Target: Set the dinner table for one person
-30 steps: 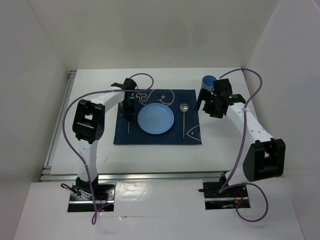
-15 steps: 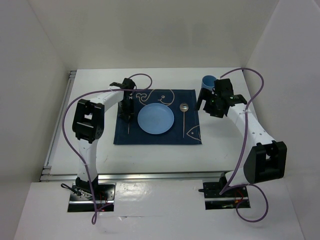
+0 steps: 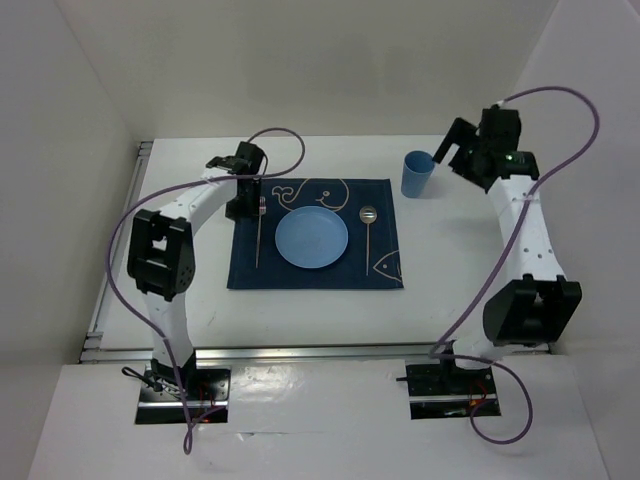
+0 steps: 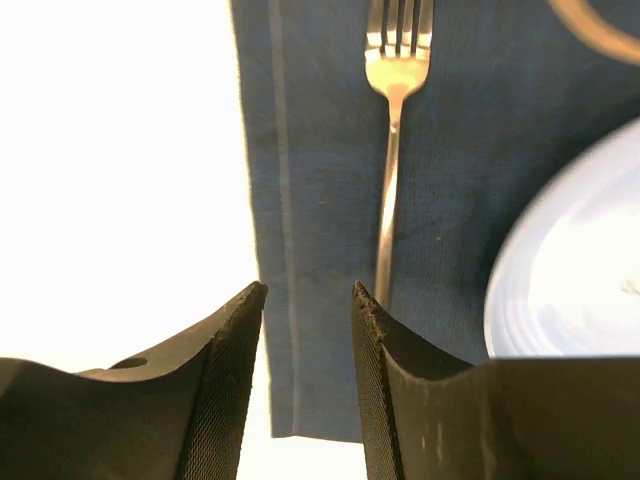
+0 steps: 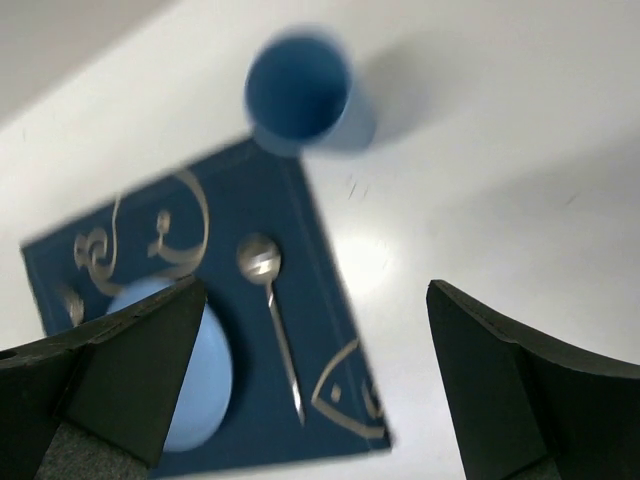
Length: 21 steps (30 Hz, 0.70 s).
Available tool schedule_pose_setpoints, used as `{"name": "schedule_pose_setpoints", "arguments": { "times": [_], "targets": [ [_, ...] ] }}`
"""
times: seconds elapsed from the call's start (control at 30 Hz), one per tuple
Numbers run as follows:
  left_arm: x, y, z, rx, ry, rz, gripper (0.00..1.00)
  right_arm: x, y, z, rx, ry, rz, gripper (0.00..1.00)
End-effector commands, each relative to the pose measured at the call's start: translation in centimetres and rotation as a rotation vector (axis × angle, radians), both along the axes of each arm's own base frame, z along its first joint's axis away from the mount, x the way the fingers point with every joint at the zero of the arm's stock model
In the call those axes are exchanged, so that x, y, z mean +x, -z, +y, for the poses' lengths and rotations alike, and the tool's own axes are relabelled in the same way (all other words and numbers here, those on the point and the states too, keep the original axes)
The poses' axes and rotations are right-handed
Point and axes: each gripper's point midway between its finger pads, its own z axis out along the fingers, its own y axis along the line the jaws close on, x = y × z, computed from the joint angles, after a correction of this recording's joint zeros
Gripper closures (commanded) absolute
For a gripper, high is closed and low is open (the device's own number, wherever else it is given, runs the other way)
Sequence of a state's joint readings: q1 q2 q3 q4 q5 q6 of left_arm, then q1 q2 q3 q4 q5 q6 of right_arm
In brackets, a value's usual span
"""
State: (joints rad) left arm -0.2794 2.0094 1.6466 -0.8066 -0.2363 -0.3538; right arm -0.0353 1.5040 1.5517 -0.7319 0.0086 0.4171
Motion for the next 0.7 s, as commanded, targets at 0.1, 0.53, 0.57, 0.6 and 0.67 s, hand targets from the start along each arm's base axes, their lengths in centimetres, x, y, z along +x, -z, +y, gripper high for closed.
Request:
{"name": "schedule_pose_setpoints", "arguments": {
  "times": [0.1, 0.53, 0.57, 0.6, 0.67],
  "targets": [
    [1.2, -6.6, 2.1, 0.049, 0.084, -0.202, 0.52, 7.5, 0.4, -3.0, -0.066, 0.006, -0.031, 0.00],
    [1.0, -5.5, 3.2, 0.014, 0.110, -0.139, 0.52, 14.4, 8.1, -2.7, -0.045, -0.049, 0.047, 0.19],
    [1.0, -5.0, 3.1, 0.007, 0.114, -0.127, 0.52, 14.4, 8.6, -2.7, -0.044, -0.049, 0.057, 0.22],
    [0.8, -5.0, 3.1, 0.009, 0.114, -0.118, 0.52, 14.6, 9.9, -2.8, -0.042, -0.050, 0.081, 0.33],
    [0.8, -4.6, 3.1, 0.010, 0.114, -0.109, 0.52, 14.8, 10.7, -2.5, -0.028, -0.064, 0.092, 0.42]
  ]
}}
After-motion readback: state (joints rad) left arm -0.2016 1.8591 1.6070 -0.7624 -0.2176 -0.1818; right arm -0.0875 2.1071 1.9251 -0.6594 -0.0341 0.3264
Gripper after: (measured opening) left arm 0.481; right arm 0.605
